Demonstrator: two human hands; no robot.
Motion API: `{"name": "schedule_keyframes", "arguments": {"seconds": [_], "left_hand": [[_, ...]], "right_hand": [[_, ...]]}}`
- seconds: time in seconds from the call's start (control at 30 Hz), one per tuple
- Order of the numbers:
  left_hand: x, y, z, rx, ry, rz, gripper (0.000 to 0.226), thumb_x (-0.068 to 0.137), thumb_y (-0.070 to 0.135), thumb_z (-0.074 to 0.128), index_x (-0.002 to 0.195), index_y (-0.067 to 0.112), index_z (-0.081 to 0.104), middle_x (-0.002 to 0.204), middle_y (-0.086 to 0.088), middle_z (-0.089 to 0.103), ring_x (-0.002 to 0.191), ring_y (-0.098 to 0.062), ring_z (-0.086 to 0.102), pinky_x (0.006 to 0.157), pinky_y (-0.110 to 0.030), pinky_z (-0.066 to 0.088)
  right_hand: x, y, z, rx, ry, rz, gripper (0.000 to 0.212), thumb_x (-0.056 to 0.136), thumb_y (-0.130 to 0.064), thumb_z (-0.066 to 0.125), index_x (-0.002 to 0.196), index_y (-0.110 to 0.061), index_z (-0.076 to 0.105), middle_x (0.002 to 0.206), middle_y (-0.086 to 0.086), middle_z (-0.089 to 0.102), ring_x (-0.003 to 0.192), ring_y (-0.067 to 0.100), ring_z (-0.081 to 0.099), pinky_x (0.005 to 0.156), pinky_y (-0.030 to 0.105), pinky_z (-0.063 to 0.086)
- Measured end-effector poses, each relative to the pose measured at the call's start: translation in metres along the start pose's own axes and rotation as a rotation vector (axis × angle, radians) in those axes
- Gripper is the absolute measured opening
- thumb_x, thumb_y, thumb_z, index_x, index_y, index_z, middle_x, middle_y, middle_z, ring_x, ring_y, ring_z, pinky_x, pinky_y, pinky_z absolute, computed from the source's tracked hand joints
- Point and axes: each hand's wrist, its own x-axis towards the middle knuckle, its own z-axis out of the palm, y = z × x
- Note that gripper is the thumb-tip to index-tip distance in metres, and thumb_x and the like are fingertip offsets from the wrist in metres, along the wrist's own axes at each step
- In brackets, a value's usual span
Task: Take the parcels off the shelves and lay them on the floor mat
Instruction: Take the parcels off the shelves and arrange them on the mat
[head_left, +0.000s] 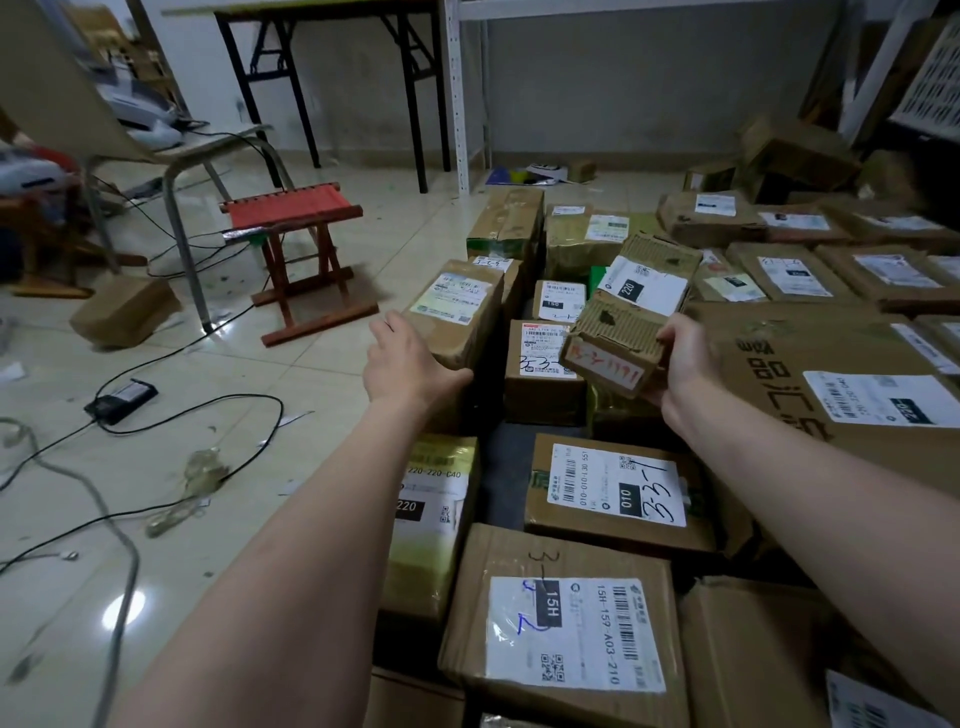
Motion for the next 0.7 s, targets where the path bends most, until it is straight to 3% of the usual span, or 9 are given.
{"name": "schedule_keyframes", "arguments": {"seconds": [0.1, 0.2, 0.33, 0.4, 0.53, 0.63, 0.7], "left_hand": [[-0.004, -0.009, 0.007, -0.003, -0.068, -0.003, 0.106, 0.065, 0.053, 0.084, 0.138, 0.001, 0.027, 0.131, -0.016, 0.037, 0.120, -0.037, 0.050, 0.092, -0.044, 0.048], [-0.008, -0.015, 0.015, 0.006, -0.129, -0.019, 0.109, 0.067, 0.053, 0.083, 0.142, 0.000, 0.022, 0.133, -0.017, 0.035, 0.122, -0.039, 0.047, 0.095, -0.046, 0.047], [-0.004, -0.015, 0.014, 0.040, -0.157, -0.029, 0.116, 0.065, 0.067, 0.078, 0.144, 0.004, 0.022, 0.134, -0.016, 0.038, 0.121, -0.037, 0.050, 0.088, -0.045, 0.049], [-0.005, -0.015, 0.015, 0.084, -0.113, -0.017, 0.117, 0.063, 0.076, 0.072, 0.143, 0.005, 0.024, 0.133, -0.015, 0.040, 0.120, -0.035, 0.050, 0.086, -0.045, 0.049], [-0.004, -0.007, 0.017, 0.261, 0.073, 0.075, 0.118, 0.059, 0.087, 0.058, 0.142, 0.008, 0.030, 0.137, -0.017, 0.043, 0.125, -0.037, 0.043, 0.098, -0.049, 0.040], [-0.003, 0.002, 0.019, 0.280, 0.100, 0.120, 0.117, 0.061, 0.085, 0.058, 0.144, 0.008, 0.030, 0.146, -0.019, 0.037, 0.136, -0.039, 0.032, 0.108, -0.053, 0.030], [-0.004, 0.005, 0.019, 0.313, 0.164, 0.219, 0.108, 0.063, 0.082, 0.059, 0.137, 0.007, 0.036, 0.139, -0.018, 0.041, 0.130, -0.037, 0.035, 0.106, -0.049, 0.032]], "right_hand": [[-0.002, 0.003, 0.003, -0.020, -0.025, 0.014, 0.015, 0.086, -0.023, 0.052, 0.089, -0.015, 0.064, 0.093, 0.010, 0.072, 0.086, 0.027, 0.069, 0.081, 0.047, 0.058], [-0.004, 0.004, 0.005, -0.030, -0.043, 0.018, 0.015, 0.087, -0.022, 0.051, 0.092, -0.014, 0.064, 0.098, 0.012, 0.071, 0.087, 0.027, 0.069, 0.082, 0.047, 0.058], [-0.003, 0.002, 0.006, -0.015, -0.053, 0.004, 0.015, 0.088, -0.021, 0.050, 0.091, -0.014, 0.063, 0.093, 0.010, 0.071, 0.085, 0.026, 0.068, 0.078, 0.045, 0.058], [-0.002, 0.002, 0.005, -0.010, -0.053, 0.000, 0.015, 0.088, -0.022, 0.050, 0.090, -0.014, 0.064, 0.092, 0.010, 0.071, 0.084, 0.026, 0.068, 0.077, 0.044, 0.058], [0.000, 0.002, 0.003, 0.000, -0.033, -0.002, 0.014, 0.087, -0.021, 0.051, 0.086, -0.016, 0.064, 0.084, 0.006, 0.070, 0.078, 0.023, 0.068, 0.070, 0.039, 0.058], [0.001, 0.002, 0.002, 0.001, -0.027, 0.000, 0.014, 0.086, -0.020, 0.051, 0.086, -0.016, 0.064, 0.083, 0.006, 0.070, 0.078, 0.023, 0.068, 0.071, 0.040, 0.059], [0.001, 0.002, 0.002, -0.006, -0.041, 0.001, 0.014, 0.087, -0.021, 0.051, 0.088, -0.016, 0.064, 0.087, 0.007, 0.070, 0.082, 0.024, 0.068, 0.074, 0.042, 0.059]]}}
